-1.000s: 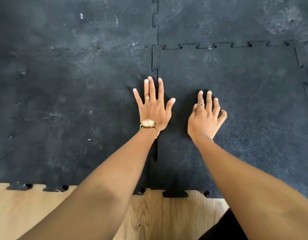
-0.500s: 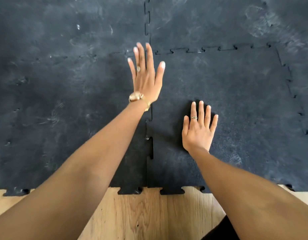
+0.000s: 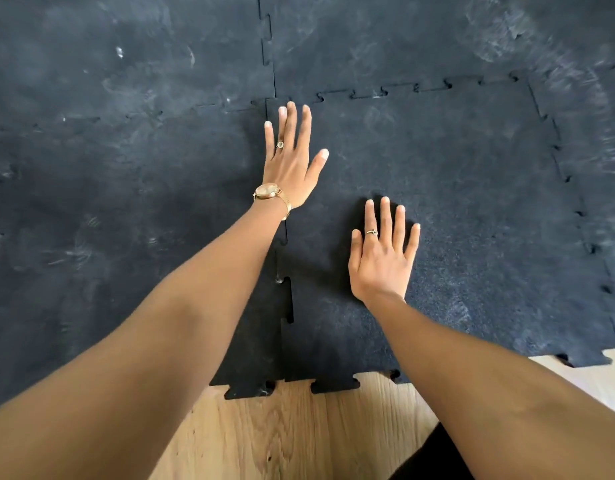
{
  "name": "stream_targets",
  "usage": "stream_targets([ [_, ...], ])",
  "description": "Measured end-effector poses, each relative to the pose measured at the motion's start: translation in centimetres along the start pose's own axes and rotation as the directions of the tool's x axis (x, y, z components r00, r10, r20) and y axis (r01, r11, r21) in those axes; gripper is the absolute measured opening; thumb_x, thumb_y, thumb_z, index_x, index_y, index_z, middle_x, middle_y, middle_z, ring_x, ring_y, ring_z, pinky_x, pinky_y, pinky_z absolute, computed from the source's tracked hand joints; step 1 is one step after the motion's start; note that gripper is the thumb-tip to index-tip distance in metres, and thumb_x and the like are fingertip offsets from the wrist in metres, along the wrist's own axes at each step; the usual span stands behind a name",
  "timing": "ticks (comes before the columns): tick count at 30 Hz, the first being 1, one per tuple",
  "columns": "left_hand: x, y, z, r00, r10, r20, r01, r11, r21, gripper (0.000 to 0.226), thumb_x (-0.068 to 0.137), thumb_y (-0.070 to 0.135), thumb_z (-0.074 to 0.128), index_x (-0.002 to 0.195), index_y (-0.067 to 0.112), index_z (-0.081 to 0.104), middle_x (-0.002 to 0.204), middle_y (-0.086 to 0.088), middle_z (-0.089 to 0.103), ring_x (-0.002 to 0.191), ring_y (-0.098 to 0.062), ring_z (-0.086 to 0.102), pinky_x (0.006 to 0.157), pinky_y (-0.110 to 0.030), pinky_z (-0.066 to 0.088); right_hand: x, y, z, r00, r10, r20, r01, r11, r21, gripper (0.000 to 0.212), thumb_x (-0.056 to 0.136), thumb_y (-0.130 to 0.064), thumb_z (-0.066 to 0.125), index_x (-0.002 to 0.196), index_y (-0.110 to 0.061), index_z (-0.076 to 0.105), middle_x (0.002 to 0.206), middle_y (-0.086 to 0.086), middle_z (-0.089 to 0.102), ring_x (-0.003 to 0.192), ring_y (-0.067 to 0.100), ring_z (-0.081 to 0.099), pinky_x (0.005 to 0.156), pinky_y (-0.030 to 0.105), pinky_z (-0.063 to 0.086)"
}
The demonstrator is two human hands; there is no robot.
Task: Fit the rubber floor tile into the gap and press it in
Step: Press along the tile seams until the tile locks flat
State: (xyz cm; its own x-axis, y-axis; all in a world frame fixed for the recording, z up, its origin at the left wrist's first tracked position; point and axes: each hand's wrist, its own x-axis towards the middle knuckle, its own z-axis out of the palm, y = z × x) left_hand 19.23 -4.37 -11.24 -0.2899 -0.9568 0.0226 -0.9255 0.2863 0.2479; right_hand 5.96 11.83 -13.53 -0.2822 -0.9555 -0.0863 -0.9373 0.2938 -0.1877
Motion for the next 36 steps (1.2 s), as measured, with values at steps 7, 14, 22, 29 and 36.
stream_targets([
  [7, -10.1, 1.2, 2.4, 0.971, -0.222, -0.083, 0.231, 0.965, 0.127, 0.069, 0.101, 0.052, 0.016, 0.155, 0.011, 0.005, 0.161, -0.021, 0.005, 0.15, -0.034, 0.003, 0.119, -0.059, 0.001, -0.1, 0.1, 0.1, 1.0, -0.021, -0.016, 0.021, 1.0, 0.01, 0.052, 0.105, -0.034, 0.024, 0.155, -0.019, 0.018, 0.164, 0.004, 0.014, 0.151, 0.028, 0.006, 0.121, 0.052, 0.002],
  [14, -9.9, 1.6, 1.4, 0.985, -0.168, -0.033, 0.171, 0.976, 0.136, 0.067, 0.101, 0.05, 0.016, 0.155, 0.012, 0.005, 0.162, -0.02, 0.007, 0.15, -0.031, 0.004, 0.12, -0.057, 0.001, 0.4, 0.5, -0.6, 0.998, -0.029, 0.048, 0.026, 0.997, 0.073, 0.054, 0.105, -0.037, 0.026, 0.155, -0.021, 0.017, 0.164, 0.001, 0.01, 0.152, 0.024, 0.001, 0.121, 0.05, -0.002],
  [22, -17.4, 5.0, 3.1, 0.993, -0.063, -0.099, 0.071, 0.994, 0.084, 0.077, 0.099, 0.059, 0.021, 0.155, 0.009, 0.005, 0.162, -0.019, 0.005, 0.15, -0.031, 0.001, 0.122, -0.05, 0.002, 0.2, 1.7, 0.3, 0.996, -0.09, 0.012, 0.09, 0.996, 0.013, 0.055, 0.104, -0.04, 0.02, 0.155, -0.02, 0.017, 0.164, 0.004, 0.012, 0.151, 0.025, 0.005, 0.121, 0.05, 0.001],
  [29, -17.5, 4.7, 3.4, 0.998, -0.053, 0.032, 0.052, 0.998, 0.029, 0.077, 0.098, 0.061, 0.017, 0.155, 0.013, -0.002, 0.162, -0.017, 0.001, 0.151, -0.028, -0.003, 0.123, -0.044, 0.001, 0.4, 1.9, -0.5, 0.994, -0.103, 0.048, 0.102, 0.994, 0.028, 0.053, 0.105, -0.038, 0.022, 0.156, -0.023, 0.016, 0.164, 0.002, 0.01, 0.151, 0.023, 0.003, 0.121, 0.048, 0.001],
  [36, -16.3, 5.0, -0.2, 0.95, -0.309, 0.055, 0.219, 0.527, -0.821, 0.081, 0.097, 0.041, 0.038, 0.152, 0.02, -0.016, 0.162, 0.002, -0.018, 0.146, -0.011, -0.021, 0.119, -0.033, -0.008, 0.5, 2.5, -0.4, 0.989, -0.142, 0.034, 0.141, 0.99, 0.025, 0.052, 0.105, -0.037, 0.023, 0.155, -0.023, 0.02, 0.164, 0.002, 0.014, 0.151, 0.023, 0.007, 0.119, 0.047, 0.004],
])
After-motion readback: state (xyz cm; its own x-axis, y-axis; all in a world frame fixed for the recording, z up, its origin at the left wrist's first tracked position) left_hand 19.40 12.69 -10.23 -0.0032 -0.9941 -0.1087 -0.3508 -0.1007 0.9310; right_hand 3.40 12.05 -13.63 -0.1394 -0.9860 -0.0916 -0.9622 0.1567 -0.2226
